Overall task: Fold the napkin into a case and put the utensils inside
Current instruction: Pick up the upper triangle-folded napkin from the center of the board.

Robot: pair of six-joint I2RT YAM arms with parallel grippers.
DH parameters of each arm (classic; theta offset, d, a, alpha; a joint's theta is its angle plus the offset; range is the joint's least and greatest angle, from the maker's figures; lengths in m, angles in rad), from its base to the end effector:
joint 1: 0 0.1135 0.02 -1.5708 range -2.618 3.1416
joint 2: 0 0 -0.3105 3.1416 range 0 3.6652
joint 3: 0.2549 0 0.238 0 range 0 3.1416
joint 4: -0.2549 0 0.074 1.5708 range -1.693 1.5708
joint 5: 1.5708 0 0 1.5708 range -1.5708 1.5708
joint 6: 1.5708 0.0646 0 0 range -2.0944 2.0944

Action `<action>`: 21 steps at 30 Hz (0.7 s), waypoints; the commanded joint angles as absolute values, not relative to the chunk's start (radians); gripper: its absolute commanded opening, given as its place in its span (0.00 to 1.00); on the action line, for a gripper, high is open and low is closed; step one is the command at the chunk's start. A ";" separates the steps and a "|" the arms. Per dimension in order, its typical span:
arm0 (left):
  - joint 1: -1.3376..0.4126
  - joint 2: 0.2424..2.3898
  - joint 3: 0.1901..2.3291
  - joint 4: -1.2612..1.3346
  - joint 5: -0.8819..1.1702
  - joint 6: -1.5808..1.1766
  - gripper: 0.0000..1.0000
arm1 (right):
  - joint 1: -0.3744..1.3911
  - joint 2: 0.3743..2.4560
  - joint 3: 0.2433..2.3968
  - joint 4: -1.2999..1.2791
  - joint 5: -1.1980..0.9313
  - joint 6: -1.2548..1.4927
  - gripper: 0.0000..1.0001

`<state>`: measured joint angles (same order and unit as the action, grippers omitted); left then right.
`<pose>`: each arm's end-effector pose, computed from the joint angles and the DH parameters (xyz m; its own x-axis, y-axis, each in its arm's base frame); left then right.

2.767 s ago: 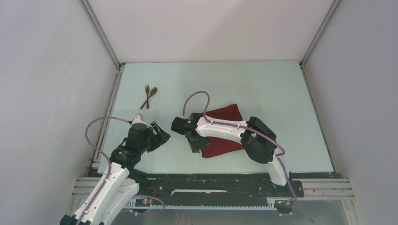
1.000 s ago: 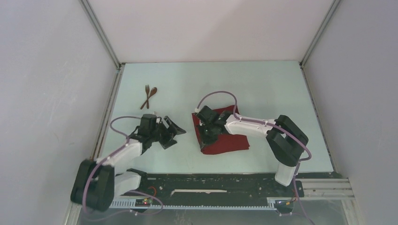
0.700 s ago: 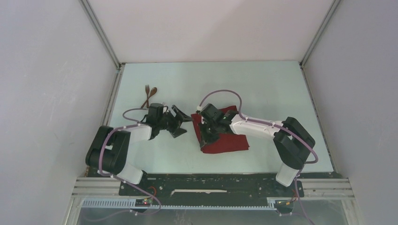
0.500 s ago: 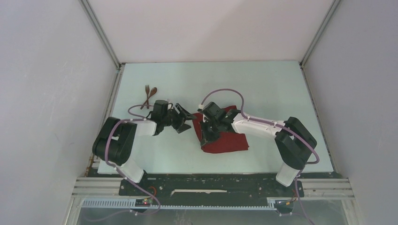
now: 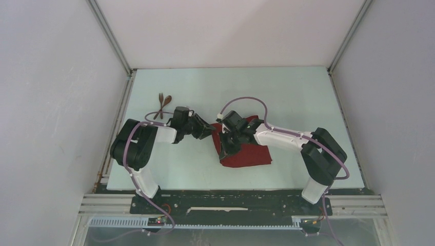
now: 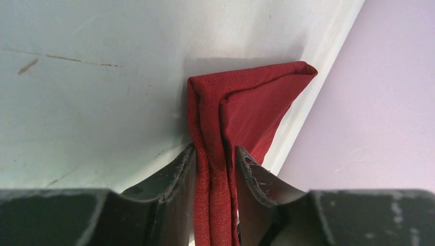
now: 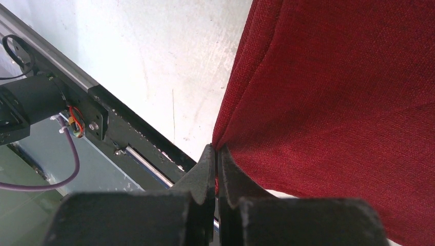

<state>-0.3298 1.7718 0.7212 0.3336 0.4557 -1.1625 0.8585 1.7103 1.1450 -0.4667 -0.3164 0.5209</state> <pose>0.3201 -0.1396 0.1610 -0.8018 -0.5966 -0.0339 -0.3305 0.4900 -0.8066 0.2196 0.2851 0.2321 -0.8965 -0.3145 -0.3121 -0.4352 0.7572 0.4870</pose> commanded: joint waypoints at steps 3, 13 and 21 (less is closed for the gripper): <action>-0.331 1.797 0.756 0.373 0.439 -1.160 0.33 | 0.860 1.652 1.139 -0.438 -0.329 0.494 0.00; -0.331 1.832 0.774 0.370 0.447 -1.160 0.33 | 0.878 1.661 1.138 -0.432 -0.323 0.493 0.00; -0.314 1.793 0.805 0.300 0.421 -1.121 0.06 | 0.891 1.668 1.138 -0.442 -0.307 0.480 0.00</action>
<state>-0.3286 1.8313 0.7582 0.3313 0.4484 -1.1587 0.8742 1.7077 1.1389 -0.4591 -0.3145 0.5140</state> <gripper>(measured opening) 0.132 0.009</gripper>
